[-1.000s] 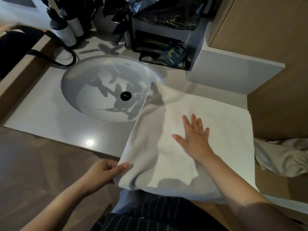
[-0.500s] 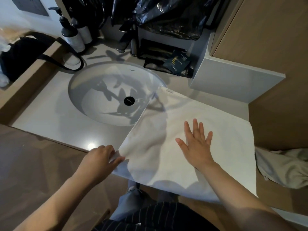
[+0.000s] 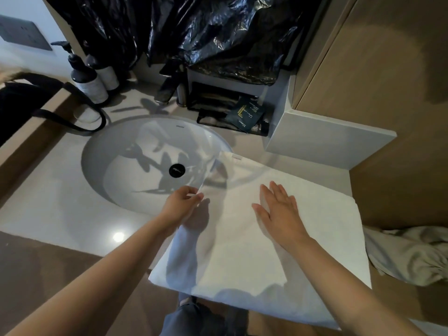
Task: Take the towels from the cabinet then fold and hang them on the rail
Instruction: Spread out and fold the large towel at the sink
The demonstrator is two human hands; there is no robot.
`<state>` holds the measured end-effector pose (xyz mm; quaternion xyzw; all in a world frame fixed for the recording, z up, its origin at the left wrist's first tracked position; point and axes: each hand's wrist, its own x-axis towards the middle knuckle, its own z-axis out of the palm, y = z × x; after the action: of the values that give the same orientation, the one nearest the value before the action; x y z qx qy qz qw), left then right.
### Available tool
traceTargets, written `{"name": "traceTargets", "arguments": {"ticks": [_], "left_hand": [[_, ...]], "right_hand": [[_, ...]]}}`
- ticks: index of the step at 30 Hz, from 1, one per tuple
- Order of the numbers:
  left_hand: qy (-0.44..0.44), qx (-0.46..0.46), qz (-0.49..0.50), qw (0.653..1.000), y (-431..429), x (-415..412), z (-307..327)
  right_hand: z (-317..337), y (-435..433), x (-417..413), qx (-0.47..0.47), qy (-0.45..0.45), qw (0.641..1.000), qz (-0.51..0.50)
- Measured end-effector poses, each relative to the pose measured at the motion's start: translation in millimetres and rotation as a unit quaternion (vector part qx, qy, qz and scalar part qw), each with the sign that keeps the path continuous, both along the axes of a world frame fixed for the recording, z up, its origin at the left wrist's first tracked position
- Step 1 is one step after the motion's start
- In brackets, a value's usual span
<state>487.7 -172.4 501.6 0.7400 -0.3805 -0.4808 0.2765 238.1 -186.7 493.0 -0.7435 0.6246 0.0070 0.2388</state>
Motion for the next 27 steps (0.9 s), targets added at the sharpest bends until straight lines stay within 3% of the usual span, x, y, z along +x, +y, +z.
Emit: {"name": "traceTargets", "arguments": {"ticks": [8, 15, 21, 27], "left_hand": [[0.064, 0.028, -0.039, 0.997, -43, 0, -6], [-0.102, -0.068, -0.110, 0.986, -38, 6, -3], [-0.113, -0.049, -0.126, 0.984, -42, 9, -14], [-0.114, -0.056, -0.118, 0.985, -44, 8, -22]], "right_hand": [[6, -64, 30, -0.065, -0.026, 0.997, -0.032], [-5, -93, 28, -0.077, -0.044, 0.993, -0.077], [4, -117, 23, -0.146, -0.077, 0.979, -0.121], [-18, -122, 31, -0.092, 0.006, 0.989, -0.118]]}}
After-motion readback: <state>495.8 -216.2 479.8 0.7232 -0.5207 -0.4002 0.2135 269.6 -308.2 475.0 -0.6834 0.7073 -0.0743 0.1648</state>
